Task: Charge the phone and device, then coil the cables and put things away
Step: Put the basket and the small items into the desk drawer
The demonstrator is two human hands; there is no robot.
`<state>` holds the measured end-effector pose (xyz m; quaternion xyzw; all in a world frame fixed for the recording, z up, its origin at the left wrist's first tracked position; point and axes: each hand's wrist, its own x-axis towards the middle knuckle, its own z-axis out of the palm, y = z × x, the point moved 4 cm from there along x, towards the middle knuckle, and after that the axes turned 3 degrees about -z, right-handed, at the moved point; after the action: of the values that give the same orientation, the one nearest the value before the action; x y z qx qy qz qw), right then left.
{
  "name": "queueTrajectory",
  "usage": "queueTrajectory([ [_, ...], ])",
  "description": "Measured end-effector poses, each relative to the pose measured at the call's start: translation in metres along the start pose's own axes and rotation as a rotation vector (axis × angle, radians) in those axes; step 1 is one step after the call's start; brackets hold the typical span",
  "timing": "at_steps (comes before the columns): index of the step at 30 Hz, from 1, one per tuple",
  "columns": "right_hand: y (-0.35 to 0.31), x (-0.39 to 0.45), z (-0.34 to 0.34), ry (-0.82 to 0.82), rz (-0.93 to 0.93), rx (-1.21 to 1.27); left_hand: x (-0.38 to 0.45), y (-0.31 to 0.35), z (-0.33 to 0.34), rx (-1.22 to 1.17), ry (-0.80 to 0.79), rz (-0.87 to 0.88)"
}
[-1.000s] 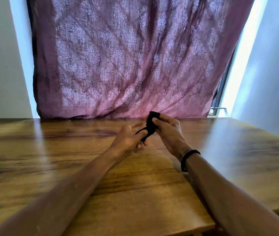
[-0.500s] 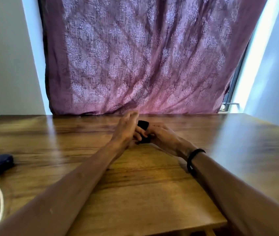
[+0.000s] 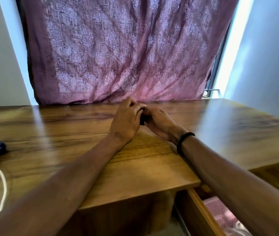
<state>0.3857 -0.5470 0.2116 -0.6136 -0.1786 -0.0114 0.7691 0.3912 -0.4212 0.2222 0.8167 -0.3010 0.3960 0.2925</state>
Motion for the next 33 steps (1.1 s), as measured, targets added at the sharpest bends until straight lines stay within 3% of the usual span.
queueTrajectory([
  [3,0.007,-0.013,-0.007,0.089,0.043,-0.04,0.0,-0.005,-0.003,-0.005,-0.035,-0.032],
  [8,0.001,-0.057,-0.04,0.21,0.037,-0.313,-0.011,0.028,-0.011,-0.255,-0.172,-0.005],
  [14,-0.027,-0.108,-0.063,0.118,0.075,-0.467,-0.024,0.063,0.001,-0.532,-0.335,-0.168],
  [18,-0.058,-0.126,-0.065,0.084,0.045,-0.557,-0.021,0.088,0.005,-0.595,-0.305,-0.327],
  [23,-0.111,-0.16,-0.079,0.156,-0.004,-0.565,0.003,0.136,0.014,-0.647,-0.214,-0.397],
  [33,-0.174,-0.288,-0.15,0.416,0.046,-0.798,0.006,0.272,0.1,-0.913,-0.459,-0.459],
])
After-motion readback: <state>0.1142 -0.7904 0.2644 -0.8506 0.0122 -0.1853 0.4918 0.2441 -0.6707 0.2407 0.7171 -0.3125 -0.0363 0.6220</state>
